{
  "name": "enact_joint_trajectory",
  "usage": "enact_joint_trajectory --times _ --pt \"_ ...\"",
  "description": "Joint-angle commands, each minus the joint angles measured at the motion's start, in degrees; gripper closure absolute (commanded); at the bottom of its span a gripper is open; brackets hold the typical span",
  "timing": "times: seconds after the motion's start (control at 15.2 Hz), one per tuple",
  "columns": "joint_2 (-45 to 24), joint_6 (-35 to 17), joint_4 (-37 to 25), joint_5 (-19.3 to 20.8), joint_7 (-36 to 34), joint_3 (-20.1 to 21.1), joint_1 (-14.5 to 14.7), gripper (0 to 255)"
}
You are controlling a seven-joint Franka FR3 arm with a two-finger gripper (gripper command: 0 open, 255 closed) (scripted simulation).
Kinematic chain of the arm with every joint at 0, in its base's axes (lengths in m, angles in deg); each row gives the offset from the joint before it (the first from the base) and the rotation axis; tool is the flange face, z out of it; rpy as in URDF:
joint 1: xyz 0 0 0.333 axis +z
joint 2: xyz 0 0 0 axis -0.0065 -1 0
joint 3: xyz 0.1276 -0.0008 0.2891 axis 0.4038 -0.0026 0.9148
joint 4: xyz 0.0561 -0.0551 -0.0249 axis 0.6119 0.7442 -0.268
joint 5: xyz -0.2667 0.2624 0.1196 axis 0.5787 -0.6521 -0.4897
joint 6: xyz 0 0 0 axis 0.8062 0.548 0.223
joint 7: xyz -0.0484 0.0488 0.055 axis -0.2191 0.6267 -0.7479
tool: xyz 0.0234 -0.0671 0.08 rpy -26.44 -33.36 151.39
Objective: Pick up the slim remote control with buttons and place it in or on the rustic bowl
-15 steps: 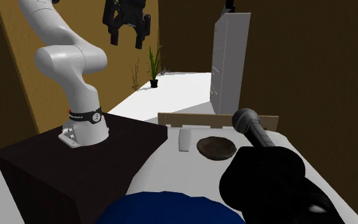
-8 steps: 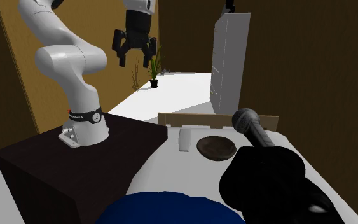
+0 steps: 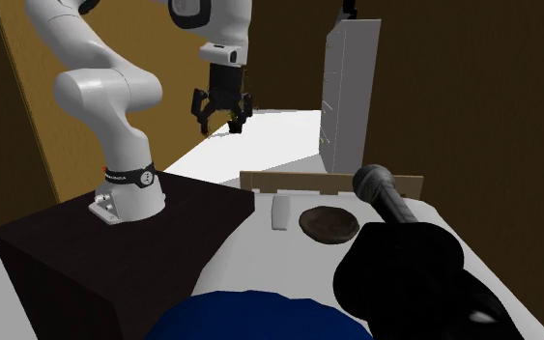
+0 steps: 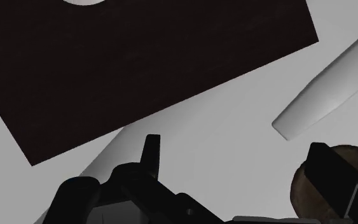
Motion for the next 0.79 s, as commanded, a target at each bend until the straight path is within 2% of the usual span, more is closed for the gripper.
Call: enact_joint_trajectory --times 0.0,0.26,0.46,0.59,0.73 --pt "-2.34 -4.97 1.59 -3.22 -5.04 3.39 0.84 0" --pt "-9.47 -15.34 3.24 -8.04 -13.65 9.66 1.24 0" --pt "-16.88 -23.92 3.08 -10.36 -20.35 14.7 0.38 0" --pt "-22.65 -29.87 2.36 -10.63 -25.27 18.23 -1.05 0" --pt "-28.99 -35.88 1.2 -9.15 -31.05 21.95 -3.39 0"
